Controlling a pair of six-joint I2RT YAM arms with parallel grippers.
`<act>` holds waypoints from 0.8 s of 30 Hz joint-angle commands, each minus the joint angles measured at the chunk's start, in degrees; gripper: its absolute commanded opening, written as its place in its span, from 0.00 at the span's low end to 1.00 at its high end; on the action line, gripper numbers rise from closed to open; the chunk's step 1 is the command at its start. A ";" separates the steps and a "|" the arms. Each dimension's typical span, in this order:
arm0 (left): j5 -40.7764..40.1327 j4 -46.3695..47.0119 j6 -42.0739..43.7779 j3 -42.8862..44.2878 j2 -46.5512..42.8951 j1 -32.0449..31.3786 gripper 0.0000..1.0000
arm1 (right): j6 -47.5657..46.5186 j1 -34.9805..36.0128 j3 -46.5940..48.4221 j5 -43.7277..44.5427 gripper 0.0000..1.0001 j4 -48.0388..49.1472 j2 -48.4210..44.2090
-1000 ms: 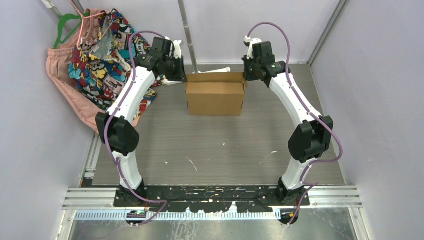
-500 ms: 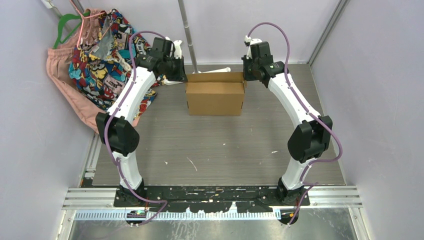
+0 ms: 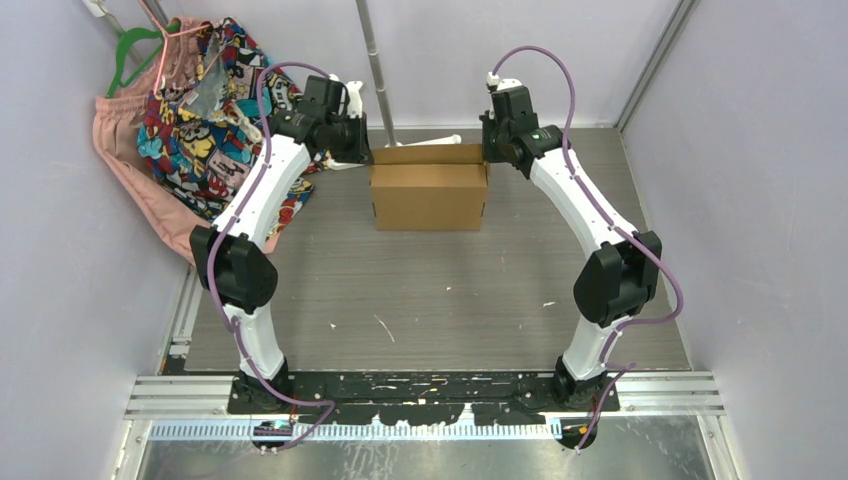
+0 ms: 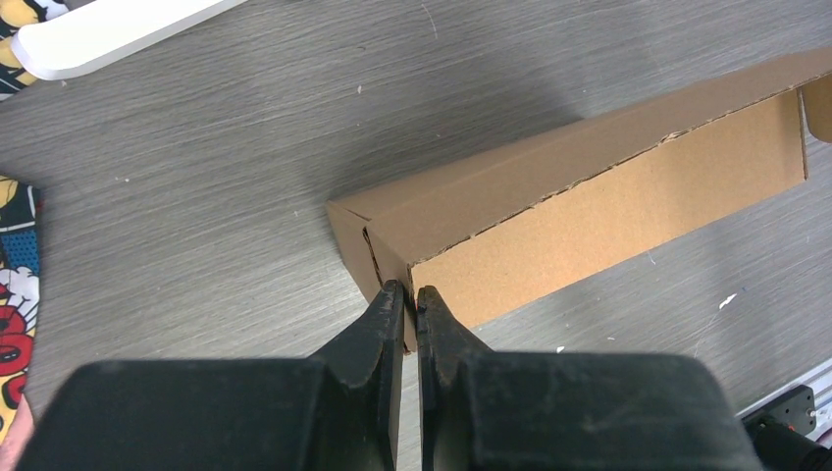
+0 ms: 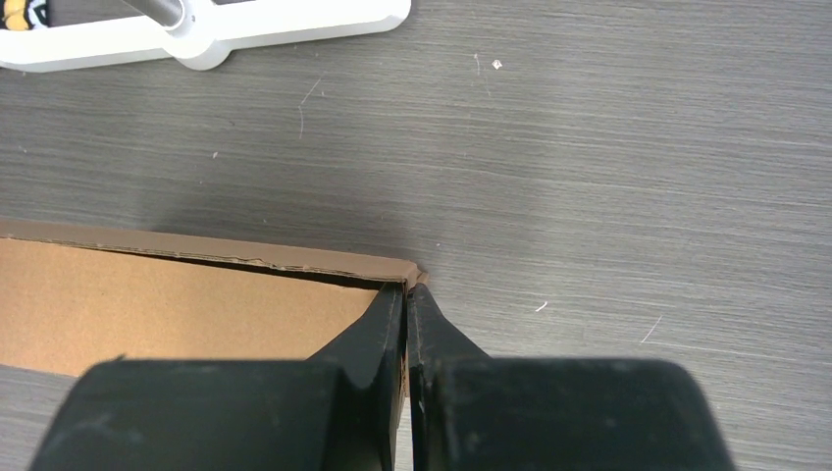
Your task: Fold the paper box
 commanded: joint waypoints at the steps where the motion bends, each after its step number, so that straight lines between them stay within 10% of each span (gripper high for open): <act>1: 4.07 1.54 -0.61 -0.80 -1.81 -1.89 0.08 | 3.94 3.33 -1.25 -4.48 0.01 3.24 -0.76; 24: 4.07 2.10 0.17 -2.48 -2.82 -1.89 0.08 | 5.07 4.89 -6.71 -2.11 0.01 6.62 -2.55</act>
